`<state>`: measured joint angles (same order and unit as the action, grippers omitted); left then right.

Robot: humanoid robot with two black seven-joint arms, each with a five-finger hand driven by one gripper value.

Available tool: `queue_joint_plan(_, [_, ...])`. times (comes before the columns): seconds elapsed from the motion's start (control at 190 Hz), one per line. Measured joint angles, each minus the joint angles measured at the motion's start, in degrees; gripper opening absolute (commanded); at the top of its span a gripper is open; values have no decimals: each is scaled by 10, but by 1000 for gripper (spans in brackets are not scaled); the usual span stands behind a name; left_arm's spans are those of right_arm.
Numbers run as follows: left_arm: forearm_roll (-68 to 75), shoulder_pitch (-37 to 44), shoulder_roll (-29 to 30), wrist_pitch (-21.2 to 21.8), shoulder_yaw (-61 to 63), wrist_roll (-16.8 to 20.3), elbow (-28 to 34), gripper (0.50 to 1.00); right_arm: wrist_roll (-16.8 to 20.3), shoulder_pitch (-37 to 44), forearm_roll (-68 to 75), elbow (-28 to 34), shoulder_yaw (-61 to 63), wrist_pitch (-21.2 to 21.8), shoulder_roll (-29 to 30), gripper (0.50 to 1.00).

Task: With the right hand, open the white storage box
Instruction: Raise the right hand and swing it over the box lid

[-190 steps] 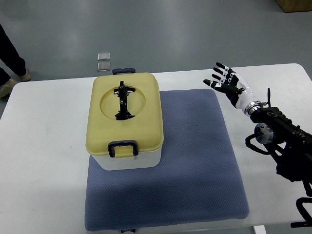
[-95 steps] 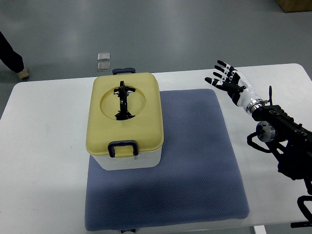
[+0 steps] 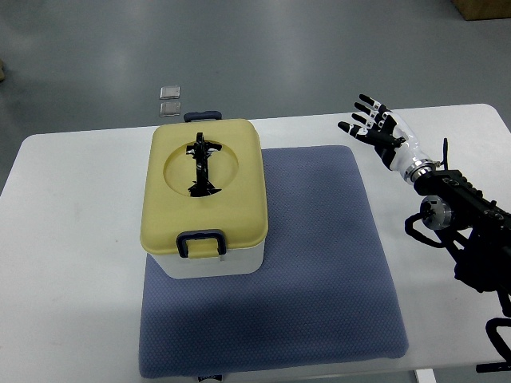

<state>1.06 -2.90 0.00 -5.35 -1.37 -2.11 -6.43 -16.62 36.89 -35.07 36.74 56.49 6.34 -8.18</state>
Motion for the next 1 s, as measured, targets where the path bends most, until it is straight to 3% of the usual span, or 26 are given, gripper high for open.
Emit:
queue_joint_plan(0.707, [0, 0, 0, 0, 0, 0, 0, 1000, -20, 25, -9, 14, -14, 8, -32, 919])
queue_joint_plan(1.002, [0, 0, 0, 0, 0, 0, 0, 1000, -49, 114, -17, 39, -104, 68, -95, 917])
